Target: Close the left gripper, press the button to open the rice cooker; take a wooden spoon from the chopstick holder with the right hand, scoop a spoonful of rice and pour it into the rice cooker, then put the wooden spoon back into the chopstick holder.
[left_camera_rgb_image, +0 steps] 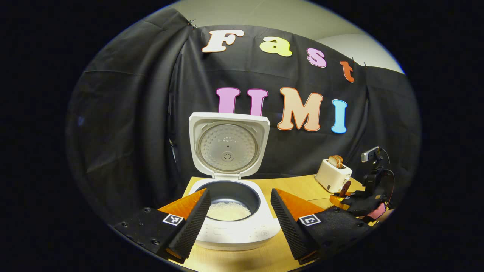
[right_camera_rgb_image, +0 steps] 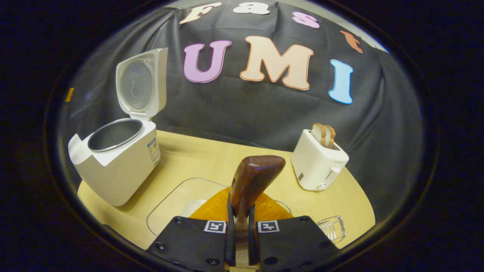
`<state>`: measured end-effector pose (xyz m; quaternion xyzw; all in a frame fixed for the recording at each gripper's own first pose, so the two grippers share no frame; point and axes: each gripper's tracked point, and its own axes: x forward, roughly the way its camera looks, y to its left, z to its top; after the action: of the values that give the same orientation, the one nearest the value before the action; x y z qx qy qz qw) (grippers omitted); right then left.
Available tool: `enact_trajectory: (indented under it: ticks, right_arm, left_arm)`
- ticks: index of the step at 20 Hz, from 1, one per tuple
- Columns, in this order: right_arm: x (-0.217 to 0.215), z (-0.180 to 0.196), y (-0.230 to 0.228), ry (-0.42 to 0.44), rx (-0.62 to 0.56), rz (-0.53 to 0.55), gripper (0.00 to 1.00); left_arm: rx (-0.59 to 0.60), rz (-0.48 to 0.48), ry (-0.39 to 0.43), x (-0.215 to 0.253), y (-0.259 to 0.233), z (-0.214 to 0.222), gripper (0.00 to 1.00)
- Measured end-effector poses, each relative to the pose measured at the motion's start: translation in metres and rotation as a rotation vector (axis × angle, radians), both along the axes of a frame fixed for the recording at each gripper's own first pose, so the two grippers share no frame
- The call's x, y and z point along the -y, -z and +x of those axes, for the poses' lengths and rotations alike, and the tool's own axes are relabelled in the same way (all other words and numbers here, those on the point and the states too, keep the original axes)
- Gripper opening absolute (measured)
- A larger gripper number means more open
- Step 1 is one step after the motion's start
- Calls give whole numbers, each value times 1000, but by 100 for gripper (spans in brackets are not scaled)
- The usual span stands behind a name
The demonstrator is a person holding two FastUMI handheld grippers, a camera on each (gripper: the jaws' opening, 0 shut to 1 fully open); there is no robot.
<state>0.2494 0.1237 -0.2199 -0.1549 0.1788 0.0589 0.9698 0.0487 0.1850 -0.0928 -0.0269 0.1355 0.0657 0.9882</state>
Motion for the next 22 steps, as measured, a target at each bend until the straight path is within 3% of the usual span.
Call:
enact_trajectory:
  ticks: [5,11,14,17,19,22]
  right_arm:
    - [-21,-9,24,13,-46,47,16]
    - [-46,-16,39,92,-117,263,16]
    - [-42,-15,42,152,-157,419,16]
    - [-29,-8,56,263,-217,644,17]
    - [-17,-13,56,318,-244,762,13]
    - [-5,-17,62,380,-266,894,13]
  left_arm:
    - [-10,22,-10,-19,3,-4,94]
    - [-19,10,2,-25,9,-8,94]
    - [-22,8,14,-23,12,-9,94]
    - [-19,-1,23,-21,11,-9,95]
    - [-17,-3,26,-19,11,-9,95]
    - [-19,-2,28,-19,11,-10,95]
